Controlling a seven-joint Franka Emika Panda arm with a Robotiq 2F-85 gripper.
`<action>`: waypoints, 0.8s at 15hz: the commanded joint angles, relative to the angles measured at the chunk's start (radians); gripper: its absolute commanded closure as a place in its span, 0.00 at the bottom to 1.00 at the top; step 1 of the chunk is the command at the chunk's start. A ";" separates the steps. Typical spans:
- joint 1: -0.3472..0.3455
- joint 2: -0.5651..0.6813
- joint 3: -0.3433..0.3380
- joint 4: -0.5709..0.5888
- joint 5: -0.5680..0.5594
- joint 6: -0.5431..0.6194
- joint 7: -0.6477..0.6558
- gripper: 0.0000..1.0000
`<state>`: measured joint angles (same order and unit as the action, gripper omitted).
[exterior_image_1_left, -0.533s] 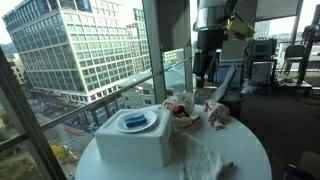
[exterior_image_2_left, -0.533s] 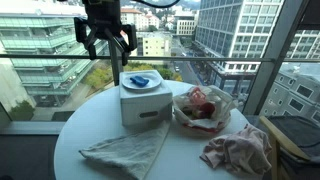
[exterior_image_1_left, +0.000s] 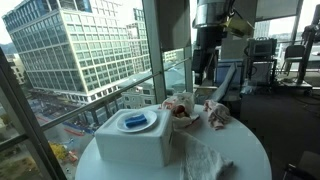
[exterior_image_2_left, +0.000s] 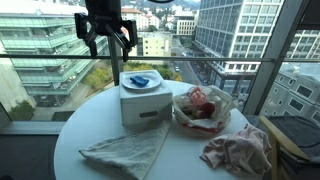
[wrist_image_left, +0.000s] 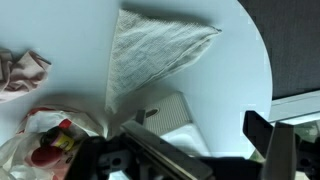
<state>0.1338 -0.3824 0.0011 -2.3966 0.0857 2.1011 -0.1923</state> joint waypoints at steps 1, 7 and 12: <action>-0.006 0.014 0.007 0.001 0.016 0.001 -0.006 0.00; 0.002 0.111 0.062 -0.100 -0.003 0.209 0.061 0.00; 0.029 0.243 0.116 -0.154 0.017 0.359 0.101 0.00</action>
<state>0.1442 -0.2009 0.0926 -2.5379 0.0857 2.3896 -0.1164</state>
